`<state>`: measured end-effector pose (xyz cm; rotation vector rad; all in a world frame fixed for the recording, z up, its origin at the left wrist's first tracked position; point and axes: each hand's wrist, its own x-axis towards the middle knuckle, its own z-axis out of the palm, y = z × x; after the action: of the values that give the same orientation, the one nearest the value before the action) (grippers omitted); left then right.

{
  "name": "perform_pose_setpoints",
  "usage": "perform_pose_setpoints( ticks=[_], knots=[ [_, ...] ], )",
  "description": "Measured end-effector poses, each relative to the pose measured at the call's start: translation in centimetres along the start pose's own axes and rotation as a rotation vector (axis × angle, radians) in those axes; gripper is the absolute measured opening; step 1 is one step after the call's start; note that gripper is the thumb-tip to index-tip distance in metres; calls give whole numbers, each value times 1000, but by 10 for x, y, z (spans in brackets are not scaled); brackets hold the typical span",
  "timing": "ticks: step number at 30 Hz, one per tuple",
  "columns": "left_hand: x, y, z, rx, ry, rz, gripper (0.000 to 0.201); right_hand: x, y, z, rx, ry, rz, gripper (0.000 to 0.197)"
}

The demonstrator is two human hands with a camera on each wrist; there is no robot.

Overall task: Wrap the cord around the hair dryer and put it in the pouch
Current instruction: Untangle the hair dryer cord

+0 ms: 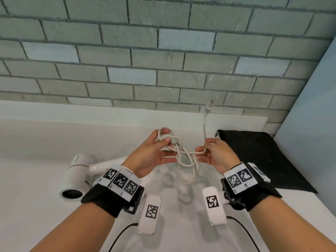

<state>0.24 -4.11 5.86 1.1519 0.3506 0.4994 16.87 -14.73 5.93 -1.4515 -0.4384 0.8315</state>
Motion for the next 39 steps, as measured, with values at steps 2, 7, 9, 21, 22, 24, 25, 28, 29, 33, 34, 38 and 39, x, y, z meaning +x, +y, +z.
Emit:
perform_pose_setpoints(
  ticks=[2,7,9,21,22,24,25,28,29,33,34,38,39],
  knots=[
    [-1,0,0,-15,-37,23,20,-1,2,2,-178,-27,-13,12],
    [2,-4,-3,-2,16,92,51,-5,3,8,-906,8,-439,17],
    [2,-7,0,41,59,119,63,-18,-2,18,-843,-33,-626,23],
    [-7,-6,9,302,60,229,82,-20,3,38,-596,-231,-333,26],
    [-7,-6,8,329,79,238,80,-21,4,39,-576,-220,-345,25],
    [-6,-6,8,392,115,266,70,-21,4,41,-495,-224,-353,21],
    [-6,-6,8,433,132,284,63,-22,3,41,-442,-231,-353,19],
    [-6,-3,9,571,156,346,48,-26,1,40,-255,-296,-329,16],
    [-6,-2,8,581,146,351,46,-27,0,39,-200,-341,-323,17],
    [-7,1,11,532,144,352,25,-27,3,36,-183,-344,-380,23],
    [-6,0,11,540,175,367,22,-26,4,37,-204,-315,-396,22],
    [-7,10,12,444,321,380,18,-18,7,31,-399,-270,-495,25],
    [-8,17,11,319,338,344,25,-15,7,26,-474,-242,-526,23]
  ],
)
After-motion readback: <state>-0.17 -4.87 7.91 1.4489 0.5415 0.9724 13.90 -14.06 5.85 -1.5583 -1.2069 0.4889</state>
